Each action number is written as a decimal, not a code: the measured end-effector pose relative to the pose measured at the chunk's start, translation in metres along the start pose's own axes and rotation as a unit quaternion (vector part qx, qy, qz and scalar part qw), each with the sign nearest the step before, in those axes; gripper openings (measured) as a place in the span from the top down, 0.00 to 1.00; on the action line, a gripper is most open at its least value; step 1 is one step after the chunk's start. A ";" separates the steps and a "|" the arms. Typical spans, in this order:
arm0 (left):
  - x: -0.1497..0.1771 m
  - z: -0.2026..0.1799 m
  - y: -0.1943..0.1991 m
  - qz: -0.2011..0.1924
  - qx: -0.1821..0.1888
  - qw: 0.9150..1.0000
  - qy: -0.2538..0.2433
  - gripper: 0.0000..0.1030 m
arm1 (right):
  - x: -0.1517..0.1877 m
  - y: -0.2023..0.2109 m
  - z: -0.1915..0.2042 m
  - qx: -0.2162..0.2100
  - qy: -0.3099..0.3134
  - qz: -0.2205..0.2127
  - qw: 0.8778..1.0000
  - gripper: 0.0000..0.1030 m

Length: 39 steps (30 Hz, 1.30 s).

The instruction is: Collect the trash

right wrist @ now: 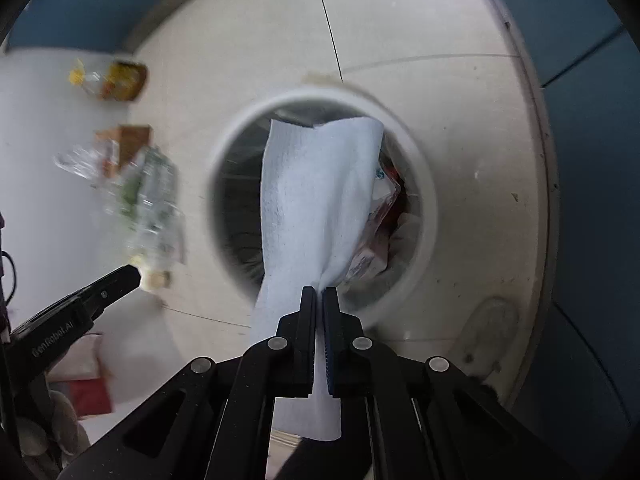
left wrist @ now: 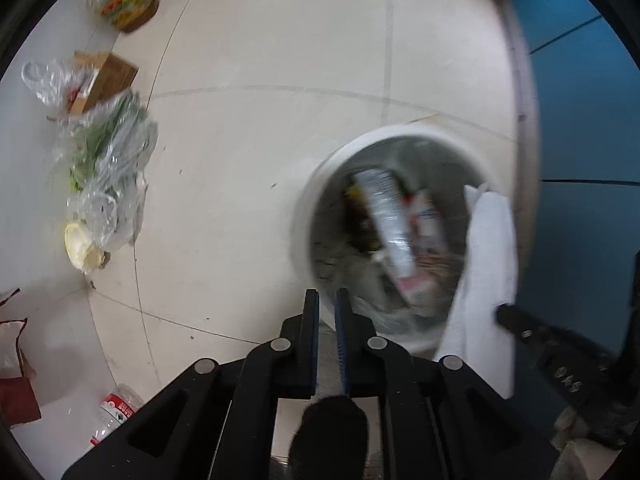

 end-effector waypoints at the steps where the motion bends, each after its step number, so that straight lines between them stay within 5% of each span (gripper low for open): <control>1: 0.002 0.003 -0.009 0.001 -0.007 1.000 0.001 0.79 | -0.002 -0.013 -0.003 0.012 0.005 -0.002 1.000 0.85; 2: 0.002 0.005 -0.013 -0.001 -0.015 1.000 0.001 0.68 | -0.004 -0.020 -0.005 0.022 0.013 -0.007 1.000 0.63; 3: 0.002 0.010 -0.016 -0.004 -0.026 1.000 0.002 0.36 | -0.007 -0.024 -0.006 0.030 0.017 -0.014 0.999 0.35; 4: 0.003 0.012 -0.016 -0.008 -0.035 0.999 0.001 0.20 | -0.010 -0.021 -0.013 0.035 0.019 -0.019 0.999 0.24; 6: 0.004 0.012 -0.008 -0.025 -0.039 0.999 0.001 0.18 | -0.018 -0.016 -0.011 0.055 0.031 -0.037 0.997 0.15; 9: 0.008 0.006 0.014 -0.035 -0.048 0.998 -0.005 0.00 | -0.017 0.011 -0.020 0.114 0.065 -0.084 0.988 0.02; 16: 0.018 -0.010 0.121 -0.100 -0.061 0.993 -0.012 0.00 | 0.013 0.122 -0.015 0.155 0.105 -0.159 0.969 0.00; 29: 0.080 -0.048 0.383 -0.195 -0.049 0.980 -0.016 0.00 | 0.116 0.409 0.048 0.096 0.114 -0.249 0.957 0.00; 39: 0.134 -0.059 0.519 -0.250 -0.045 0.967 -0.026 0.00 | 0.202 0.578 0.085 0.061 0.122 -0.304 0.943 0.00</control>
Point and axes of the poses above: each gripper's, at about its wrist camera, not at the fingertips, and y roughly against the way its jaws point, z to its left, x to its underside, the point moved 9 cm from there along -y, roughly the way its jaws point, and after that the axes turned 14 degrees about -y, right-handed, at the moved point
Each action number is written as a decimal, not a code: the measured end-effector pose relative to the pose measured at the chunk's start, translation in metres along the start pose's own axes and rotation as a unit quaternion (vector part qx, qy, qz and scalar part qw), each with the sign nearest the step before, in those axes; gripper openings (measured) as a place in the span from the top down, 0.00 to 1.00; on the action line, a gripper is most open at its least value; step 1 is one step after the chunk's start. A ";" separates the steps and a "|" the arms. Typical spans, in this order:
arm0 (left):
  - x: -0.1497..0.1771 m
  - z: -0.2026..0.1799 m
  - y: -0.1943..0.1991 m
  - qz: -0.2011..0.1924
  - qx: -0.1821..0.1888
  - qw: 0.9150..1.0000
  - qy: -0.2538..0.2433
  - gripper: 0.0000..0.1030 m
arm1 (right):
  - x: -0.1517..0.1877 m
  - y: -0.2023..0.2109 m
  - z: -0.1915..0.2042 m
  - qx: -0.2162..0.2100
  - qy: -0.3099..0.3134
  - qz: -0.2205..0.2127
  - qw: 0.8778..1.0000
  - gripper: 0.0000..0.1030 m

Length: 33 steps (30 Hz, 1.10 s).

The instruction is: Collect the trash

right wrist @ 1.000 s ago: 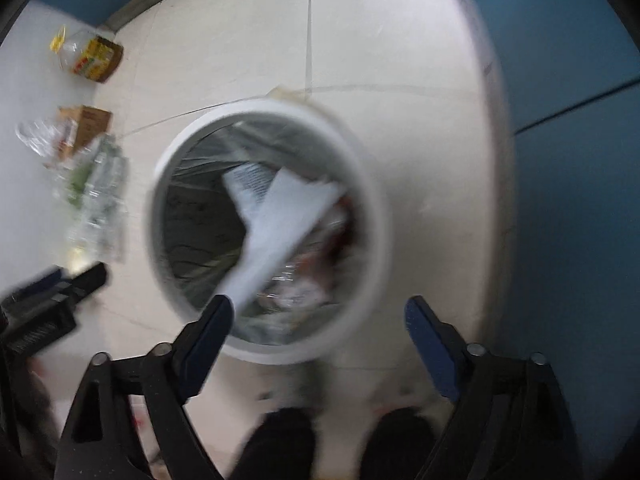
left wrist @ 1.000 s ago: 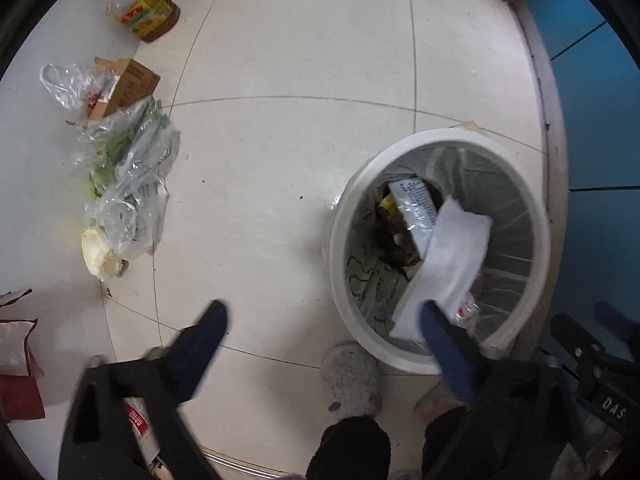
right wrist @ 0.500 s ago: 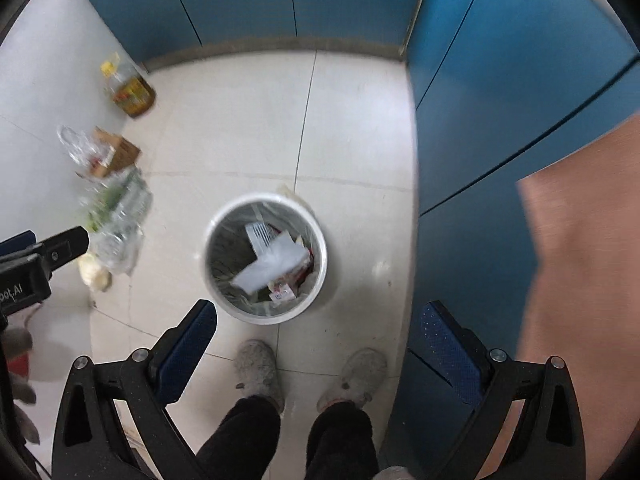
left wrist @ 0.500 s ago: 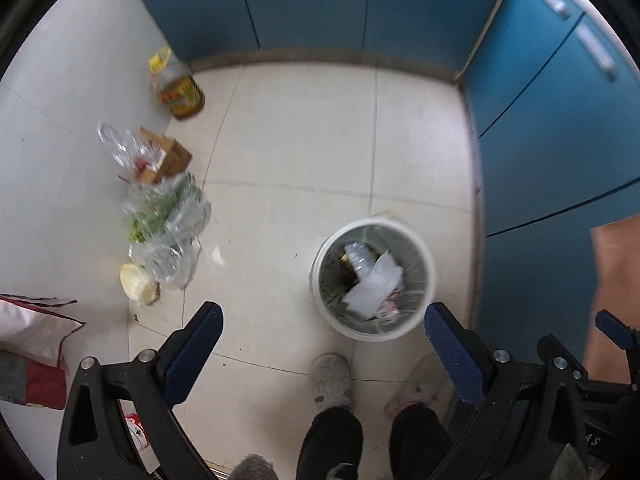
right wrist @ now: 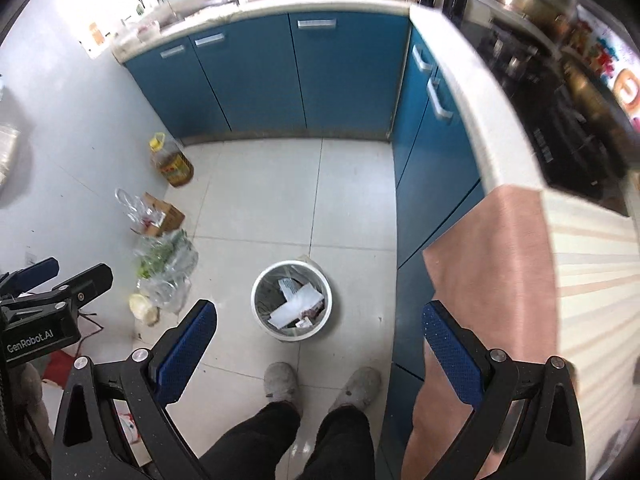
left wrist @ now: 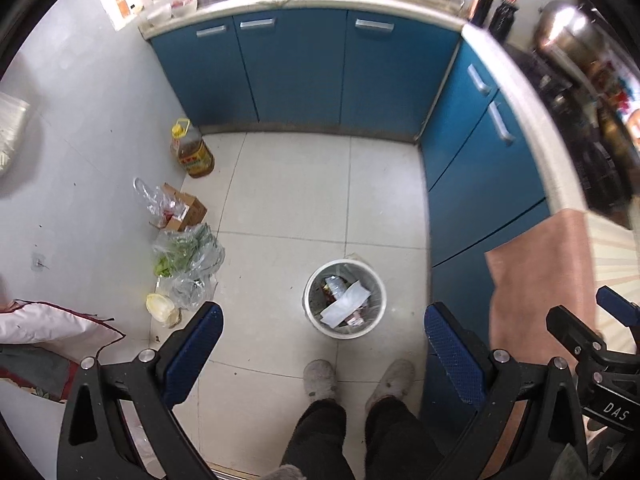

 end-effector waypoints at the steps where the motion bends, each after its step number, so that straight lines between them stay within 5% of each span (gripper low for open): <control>1: 0.000 0.000 0.012 -0.003 0.003 1.000 -0.002 0.00 | -0.001 0.020 0.002 -0.003 -0.003 -0.007 1.000 0.00; 15: 0.008 -0.017 0.139 -0.060 -0.007 0.998 -0.015 0.00 | 0.007 0.187 0.011 -0.031 -0.024 -0.086 0.996 0.00; 24: 0.037 -0.036 0.184 -0.077 -0.024 0.997 0.006 0.00 | 0.036 0.220 -0.007 -0.071 -0.010 -0.078 0.994 0.00; 33: 0.048 -0.053 0.198 -0.086 0.005 0.996 0.014 0.00 | 0.050 0.229 -0.017 -0.087 0.003 -0.061 0.994 0.00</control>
Point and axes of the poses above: each gripper's, at about its wrist camera, not at the fingertips, and y roughly against the way its jaws point, z to its left, x to its underside, the point moved 9 cm from there along -y, roughly the way its jaws point, and after that the axes turned 14 degrees about -y, right-handed, at the moved point
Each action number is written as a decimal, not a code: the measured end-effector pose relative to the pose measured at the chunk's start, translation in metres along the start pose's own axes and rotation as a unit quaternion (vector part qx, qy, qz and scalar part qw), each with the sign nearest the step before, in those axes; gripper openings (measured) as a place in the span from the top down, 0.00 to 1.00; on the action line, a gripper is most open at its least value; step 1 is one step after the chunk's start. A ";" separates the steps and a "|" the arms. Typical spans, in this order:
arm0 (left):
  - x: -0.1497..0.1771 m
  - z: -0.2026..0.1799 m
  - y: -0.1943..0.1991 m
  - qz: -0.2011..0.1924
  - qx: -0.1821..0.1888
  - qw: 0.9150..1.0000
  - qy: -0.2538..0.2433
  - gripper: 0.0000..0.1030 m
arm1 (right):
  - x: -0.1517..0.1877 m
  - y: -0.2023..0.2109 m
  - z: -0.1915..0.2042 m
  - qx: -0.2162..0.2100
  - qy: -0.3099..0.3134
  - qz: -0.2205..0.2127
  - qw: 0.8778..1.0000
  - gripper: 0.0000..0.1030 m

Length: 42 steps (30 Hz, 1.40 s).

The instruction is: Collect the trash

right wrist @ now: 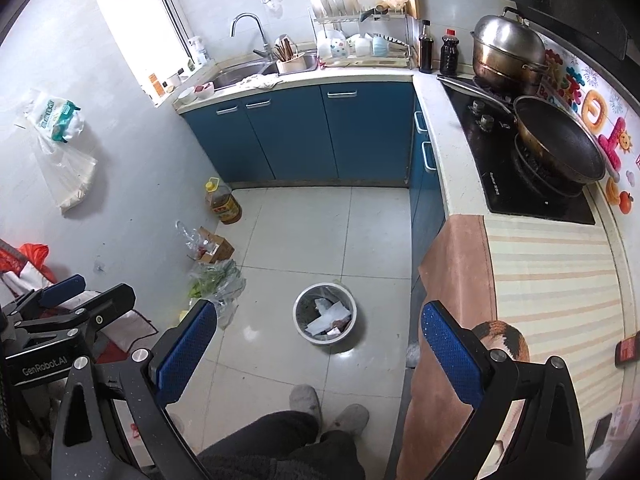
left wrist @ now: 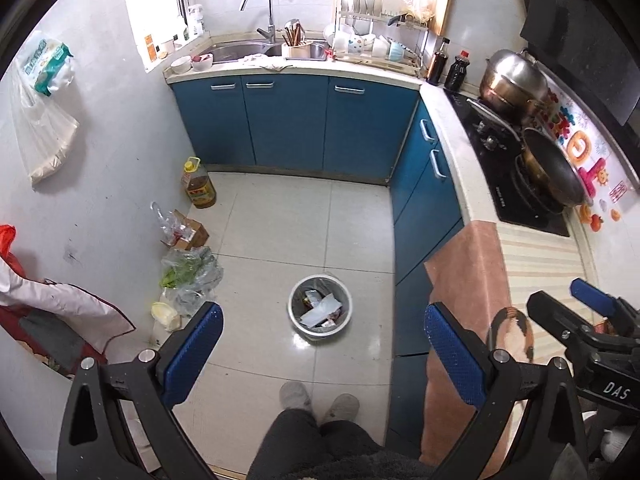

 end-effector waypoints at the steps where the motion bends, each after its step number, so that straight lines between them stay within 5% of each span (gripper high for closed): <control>1: 0.000 0.000 0.001 -0.003 0.006 1.000 0.000 0.00 | 0.000 0.001 0.000 0.000 0.000 0.001 1.000 0.00; 42: 0.007 0.009 0.002 0.000 0.038 0.999 -0.012 0.00 | 0.014 -0.012 0.002 -0.007 -0.014 0.019 1.000 0.00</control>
Point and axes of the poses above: each gripper's, at about its wrist camera, not at the fingertips, and y roughly against the way its jaws point, z to its left, x to its underside, the point moved 9 cm from there along -y, roughly the way its jaws point, and after that the axes turned 14 degrees about -y, right-handed, at the moved point
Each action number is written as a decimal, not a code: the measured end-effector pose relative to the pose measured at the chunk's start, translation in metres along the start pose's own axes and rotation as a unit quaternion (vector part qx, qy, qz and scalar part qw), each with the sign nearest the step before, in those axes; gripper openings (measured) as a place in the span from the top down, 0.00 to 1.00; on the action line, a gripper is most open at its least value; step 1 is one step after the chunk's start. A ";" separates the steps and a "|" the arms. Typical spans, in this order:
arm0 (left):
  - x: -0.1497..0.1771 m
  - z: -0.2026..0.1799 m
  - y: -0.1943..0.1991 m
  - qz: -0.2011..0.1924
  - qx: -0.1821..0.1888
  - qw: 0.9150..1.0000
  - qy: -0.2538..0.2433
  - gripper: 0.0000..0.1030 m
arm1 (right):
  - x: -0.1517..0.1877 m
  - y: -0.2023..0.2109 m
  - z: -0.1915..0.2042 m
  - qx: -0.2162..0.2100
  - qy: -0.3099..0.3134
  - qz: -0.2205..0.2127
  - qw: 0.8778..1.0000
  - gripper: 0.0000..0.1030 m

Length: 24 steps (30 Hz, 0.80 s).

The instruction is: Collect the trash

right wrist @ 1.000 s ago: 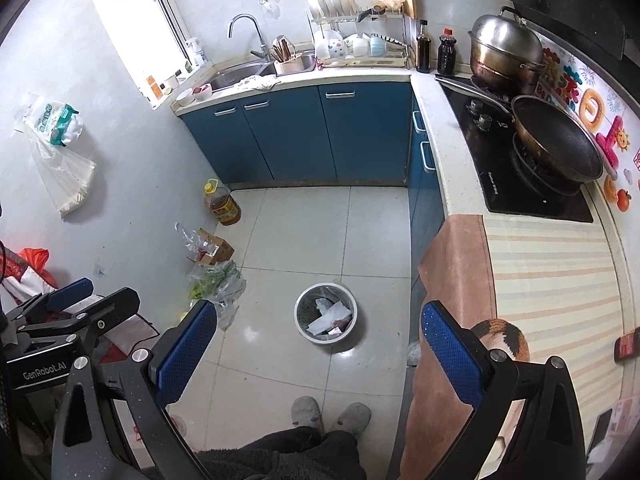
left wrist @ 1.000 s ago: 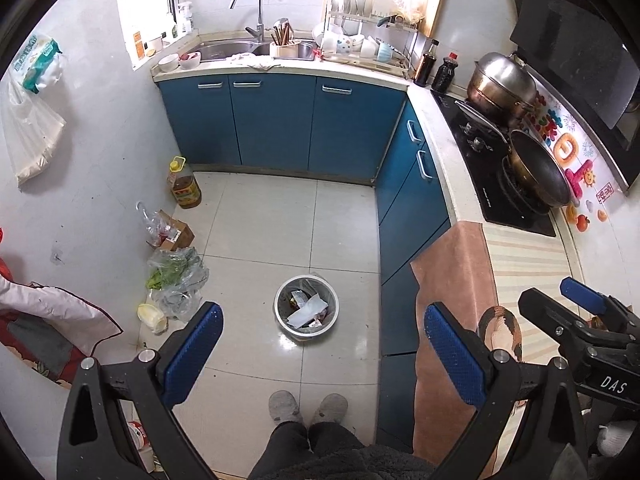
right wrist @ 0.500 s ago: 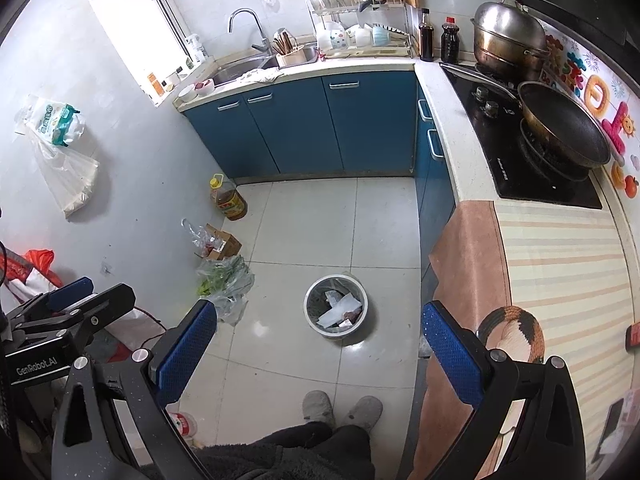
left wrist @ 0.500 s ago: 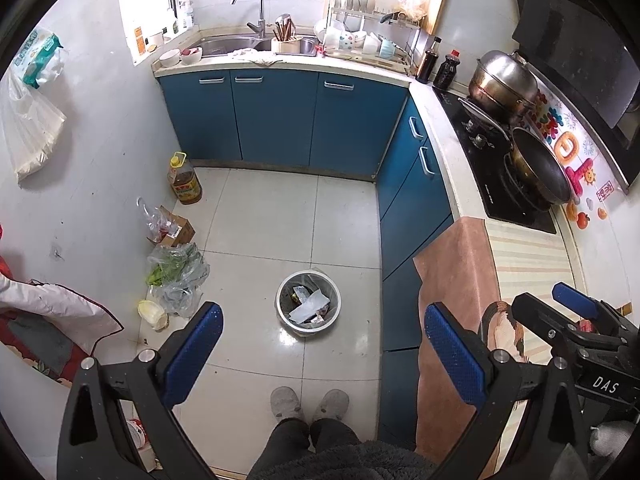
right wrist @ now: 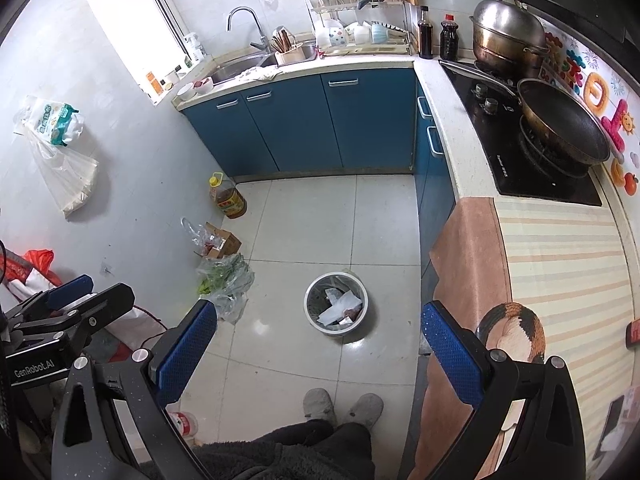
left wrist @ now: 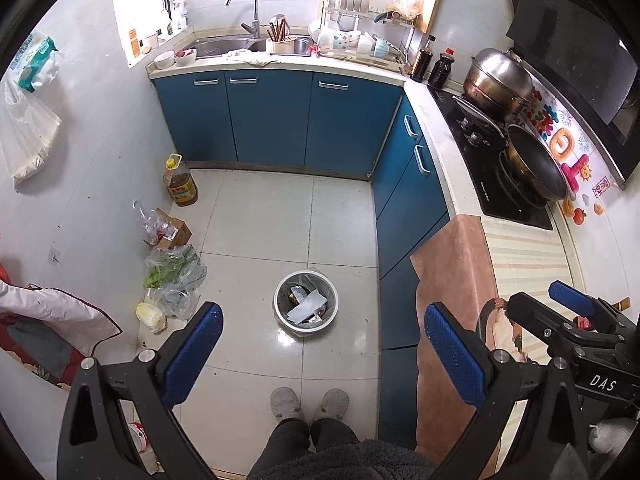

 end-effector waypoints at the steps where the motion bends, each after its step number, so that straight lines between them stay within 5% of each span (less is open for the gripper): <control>1: 0.000 0.000 0.000 0.000 0.001 1.000 -0.001 0.00 | 0.000 0.000 0.000 0.001 0.001 0.000 1.000 0.00; 24: 0.002 -0.009 0.001 0.004 0.018 1.000 -0.021 0.00 | 0.006 0.011 -0.018 0.014 -0.015 -0.004 1.000 0.00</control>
Point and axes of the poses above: each gripper's, at about its wrist camera, not at the fingertips, and y roughly against the way its jaws point, z to its left, x to its underside, the point moved 9 cm from there along -y, roughly the way its jaws point, and after that the axes turned 14 degrees about -y, right-handed, at the moved point
